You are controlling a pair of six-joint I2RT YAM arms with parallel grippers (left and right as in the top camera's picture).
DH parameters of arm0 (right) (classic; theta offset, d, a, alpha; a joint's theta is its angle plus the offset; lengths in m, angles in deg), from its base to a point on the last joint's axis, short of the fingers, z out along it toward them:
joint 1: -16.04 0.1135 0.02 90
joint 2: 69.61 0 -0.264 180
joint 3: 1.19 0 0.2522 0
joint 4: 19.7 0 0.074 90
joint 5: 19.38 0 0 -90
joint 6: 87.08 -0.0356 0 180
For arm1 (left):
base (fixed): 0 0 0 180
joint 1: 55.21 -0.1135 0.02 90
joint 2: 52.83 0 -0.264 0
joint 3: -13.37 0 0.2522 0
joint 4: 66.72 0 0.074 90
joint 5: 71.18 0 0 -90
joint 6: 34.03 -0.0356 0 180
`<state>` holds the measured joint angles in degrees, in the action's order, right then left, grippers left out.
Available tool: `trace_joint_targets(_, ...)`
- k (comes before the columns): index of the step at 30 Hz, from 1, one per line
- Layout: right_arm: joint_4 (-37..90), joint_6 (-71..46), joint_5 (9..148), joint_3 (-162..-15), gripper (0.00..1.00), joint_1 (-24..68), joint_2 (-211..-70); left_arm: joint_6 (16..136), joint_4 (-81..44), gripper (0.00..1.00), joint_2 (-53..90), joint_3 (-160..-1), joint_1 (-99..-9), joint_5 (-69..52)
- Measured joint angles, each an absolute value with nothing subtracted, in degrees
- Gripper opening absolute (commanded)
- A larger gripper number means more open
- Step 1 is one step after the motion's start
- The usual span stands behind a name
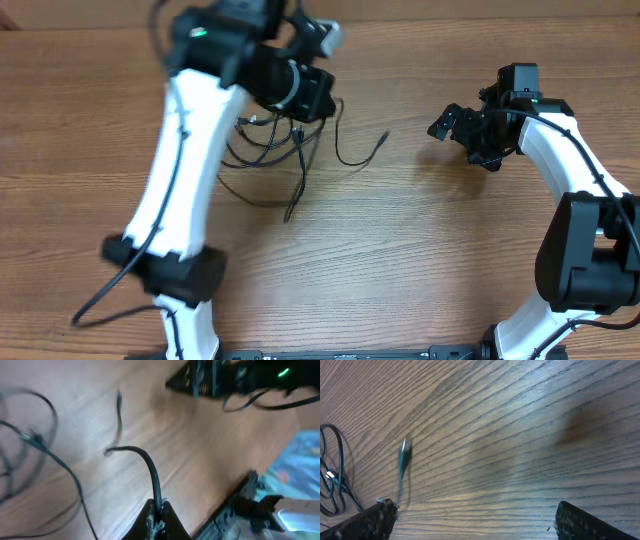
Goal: Untangle cables
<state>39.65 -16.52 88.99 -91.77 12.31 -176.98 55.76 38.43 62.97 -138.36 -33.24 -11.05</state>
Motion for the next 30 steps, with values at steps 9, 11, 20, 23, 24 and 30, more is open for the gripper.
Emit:
trace_joint_targets(9,39.65,-16.55,89.01,-91.77,1.0,12.31,-176.98,55.98,43.33,0.04,79.02,-138.34,-23.31,-11.16)
trace_joint_targets(11,39.65,-16.55,88.99,-91.77,1.0,12.31,-176.98,56.0,43.33,0.04,81.57,-138.32,-21.52,-11.12)
trace_joint_targets(20,39.69,-16.52,88.99,-91.77,1.0,12.31,-176.98,58.17,43.44,0.05,86.27,-138.32,-17.72,-8.56)
trace_joint_targets(23,39.67,-16.52,88.99,-91.77,1.0,12.31,-176.98,58.78,43.22,0.04,86.27,-138.32,-17.69,-8.36)
trace_joint_targets(24,39.65,-16.52,89.01,-91.77,1.0,12.31,-176.98,58.8,43.06,0.04,86.27,-138.34,-17.67,-8.41)
trace_joint_targets(30,39.65,-16.52,88.99,-91.77,1.0,12.31,-176.98,59.0,40.68,0.04,86.27,-138.32,-16.14,-8.6)
